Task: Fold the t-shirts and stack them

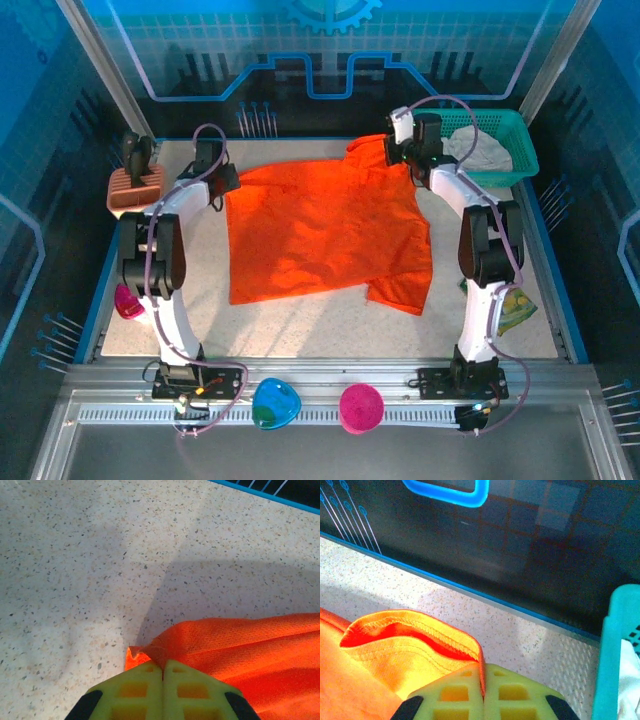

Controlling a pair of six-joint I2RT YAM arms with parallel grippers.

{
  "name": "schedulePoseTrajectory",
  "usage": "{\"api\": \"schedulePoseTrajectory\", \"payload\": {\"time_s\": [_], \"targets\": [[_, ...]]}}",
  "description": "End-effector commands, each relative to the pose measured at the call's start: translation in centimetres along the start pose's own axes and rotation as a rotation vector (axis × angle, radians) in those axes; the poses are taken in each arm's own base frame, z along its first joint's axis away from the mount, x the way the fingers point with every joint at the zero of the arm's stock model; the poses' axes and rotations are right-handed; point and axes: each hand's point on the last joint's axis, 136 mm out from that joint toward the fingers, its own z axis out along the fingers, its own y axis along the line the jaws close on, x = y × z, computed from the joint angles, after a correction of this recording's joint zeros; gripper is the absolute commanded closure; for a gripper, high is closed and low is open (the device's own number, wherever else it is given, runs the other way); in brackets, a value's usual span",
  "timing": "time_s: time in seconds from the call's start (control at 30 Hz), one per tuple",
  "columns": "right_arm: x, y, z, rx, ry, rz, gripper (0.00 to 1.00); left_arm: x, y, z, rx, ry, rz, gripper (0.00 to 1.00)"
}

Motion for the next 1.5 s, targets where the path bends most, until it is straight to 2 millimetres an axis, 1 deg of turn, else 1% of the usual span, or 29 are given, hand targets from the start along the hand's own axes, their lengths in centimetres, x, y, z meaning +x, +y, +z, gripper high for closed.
{"api": "schedulePoseTrajectory", "payload": {"time_s": [0.0, 0.33, 0.57, 0.63, 0.67, 0.7, 0.77, 0.83, 0.87, 0.97, 1.03, 1.13, 1.37, 1.43, 1.47], "targets": [[-1.3, -0.9, -2.0, 0.028, -0.058, 0.010, 1.00, -0.6, 0.2, -1.8, 0.023, -0.035, -0.023, 1.00], [2.1, -0.8, -4.2, 0.036, -0.025, 0.040, 1.00, 2.8, 0.7, -2.5, 0.043, 0.018, -0.052, 1.00], [5.2, -0.3, -4.9, 0.027, 0.008, 0.074, 1.00, 5.1, 0.3, -2.7, 0.050, 0.050, -0.051, 1.00], [5.9, -0.1, -5.0, 0.026, 0.016, 0.083, 1.00, 5.4, 0.1, -2.9, 0.048, 0.056, -0.043, 1.00], [6.3, 0.0, -5.1, 0.026, 0.020, 0.087, 1.00, 5.5, -0.1, -3.0, 0.047, 0.054, -0.036, 0.98], [6.7, 0.0, -5.1, 0.027, 0.026, 0.092, 1.00, 5.5, -0.2, -3.1, 0.045, 0.051, -0.030, 0.92], [7.3, 0.1, -5.1, 0.025, 0.034, 0.104, 1.00, 5.7, -0.4, -3.1, 0.045, 0.059, -0.023, 0.73], [7.8, 0.3, -5.2, 0.021, 0.049, 0.107, 1.00, 6.0, -0.5, -3.2, 0.044, 0.066, -0.024, 0.60], [8.0, 0.3, -5.3, 0.023, 0.059, 0.110, 1.00, 6.2, -0.5, -3.2, 0.042, 0.069, -0.024, 0.56], [8.4, 0.6, -5.8, 0.011, 0.083, 0.116, 1.00, 6.3, -0.6, -3.6, 0.042, 0.062, -0.031, 0.49], [9.0, 1.0, -6.0, -0.004, 0.122, 0.130, 1.00, 6.2, -0.6, -4.0, 0.044, 0.056, -0.034, 0.46], [10.2, 1.7, -6.3, -0.039, 0.210, 0.154, 1.00, 5.8, -0.6, -4.8, 0.048, 0.046, -0.034, 0.45], [13.9, 3.7, -7.4, -0.088, 0.430, 0.182, 1.00, 4.7, -0.9, -6.7, 0.058, 0.032, -0.034, 0.45], [14.8, 3.8, -7.7, -0.080, 0.484, 0.183, 1.00, 4.5, -1.0, -7.4, 0.063, 0.025, -0.033, 0.45], [15.2, 3.9, -7.8, -0.073, 0.505, 0.181, 0.98, 4.3, -1.0, -7.7, 0.066, 0.020, -0.034, 0.45]]}}
